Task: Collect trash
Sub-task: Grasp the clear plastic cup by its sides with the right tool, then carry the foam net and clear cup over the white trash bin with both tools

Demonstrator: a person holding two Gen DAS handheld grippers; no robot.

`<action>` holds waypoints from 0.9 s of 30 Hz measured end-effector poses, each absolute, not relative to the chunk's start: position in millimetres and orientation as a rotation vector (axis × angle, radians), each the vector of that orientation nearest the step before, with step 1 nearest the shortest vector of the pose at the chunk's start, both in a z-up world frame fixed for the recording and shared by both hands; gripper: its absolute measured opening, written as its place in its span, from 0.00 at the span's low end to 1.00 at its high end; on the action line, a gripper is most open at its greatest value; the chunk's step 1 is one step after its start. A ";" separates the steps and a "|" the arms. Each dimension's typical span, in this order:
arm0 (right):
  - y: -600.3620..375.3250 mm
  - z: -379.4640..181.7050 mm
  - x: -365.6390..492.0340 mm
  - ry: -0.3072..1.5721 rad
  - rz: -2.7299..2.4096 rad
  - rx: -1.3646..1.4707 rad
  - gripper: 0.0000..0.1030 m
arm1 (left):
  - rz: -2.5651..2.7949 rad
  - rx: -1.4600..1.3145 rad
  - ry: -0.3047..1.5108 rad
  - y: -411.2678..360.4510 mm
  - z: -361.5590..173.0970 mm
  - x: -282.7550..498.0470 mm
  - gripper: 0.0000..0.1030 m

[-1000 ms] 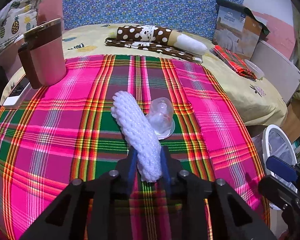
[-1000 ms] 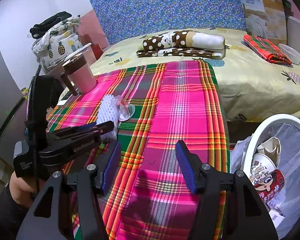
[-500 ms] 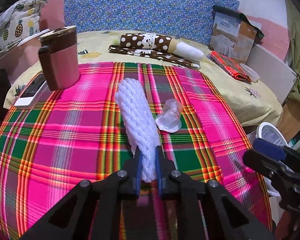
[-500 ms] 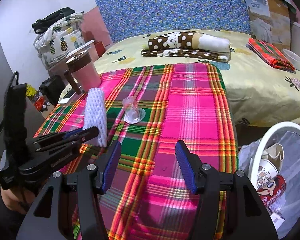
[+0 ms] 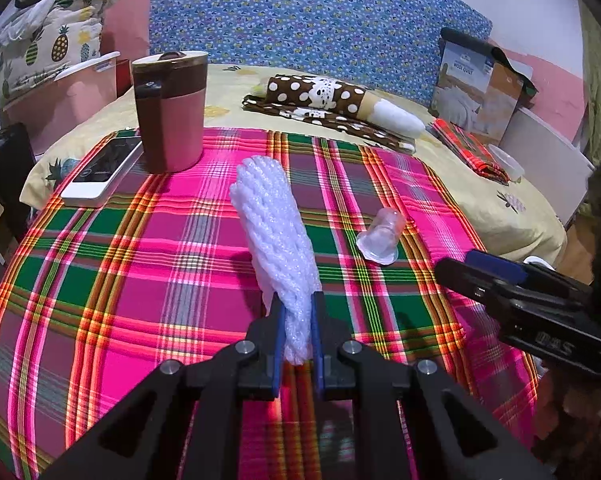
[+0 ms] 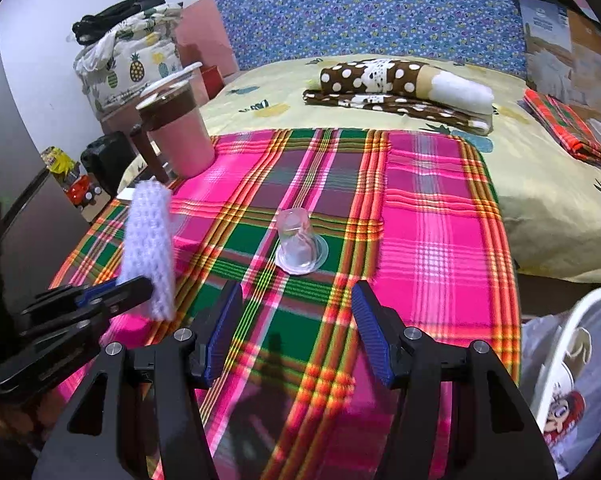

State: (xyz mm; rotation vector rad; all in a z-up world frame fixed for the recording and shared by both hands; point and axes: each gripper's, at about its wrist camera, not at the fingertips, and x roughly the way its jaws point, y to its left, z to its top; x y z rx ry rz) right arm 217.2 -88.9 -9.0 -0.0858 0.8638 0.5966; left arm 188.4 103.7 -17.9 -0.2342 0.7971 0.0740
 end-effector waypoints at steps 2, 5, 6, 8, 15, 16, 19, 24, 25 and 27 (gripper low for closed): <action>-84.1 -11.9 223.4 0.870 0.592 -0.088 0.56 | 0.072 -0.240 0.795 106.4 -18.0 188.2 0.12; -77.6 -14.1 232.1 0.873 0.585 -0.094 0.55 | 0.065 -0.246 0.796 109.2 -19.2 187.8 0.12; -75.1 -14.8 234.2 0.874 0.584 -0.094 0.54 | 0.063 -0.249 0.796 110.6 -20.2 187.7 0.12; -69.9 -16.1 239.4 0.874 0.583 -0.096 0.53 | 0.061 -0.255 0.800 112.4 -21.9 189.0 0.12; -54.5 -27.5 257.8 0.899 0.569 -0.109 0.40 | 0.059 -0.267 0.816 117.6 -27.9 193.6 0.12; -53.0 -28.4 259.1 0.902 0.569 -0.109 0.36 | 0.060 -0.267 0.818 117.8 -28.5 194.4 0.12; -50.6 -29.8 259.5 0.901 0.571 -0.114 0.30 | 0.061 -0.265 0.823 117.5 -29.1 195.8 0.12; -60.6 -21.0 250.6 0.876 0.573 -0.090 0.29 | 0.061 -0.255 0.823 115.2 -29.3 195.9 0.12; -61.0 -19.9 250.8 0.873 0.572 -0.085 0.29 | 0.061 -0.253 0.823 114.6 -28.7 195.3 0.12; -67.3 -14.7 244.7 0.862 0.576 -0.072 0.29 | 0.059 -0.248 0.820 111.3 -27.3 193.8 0.12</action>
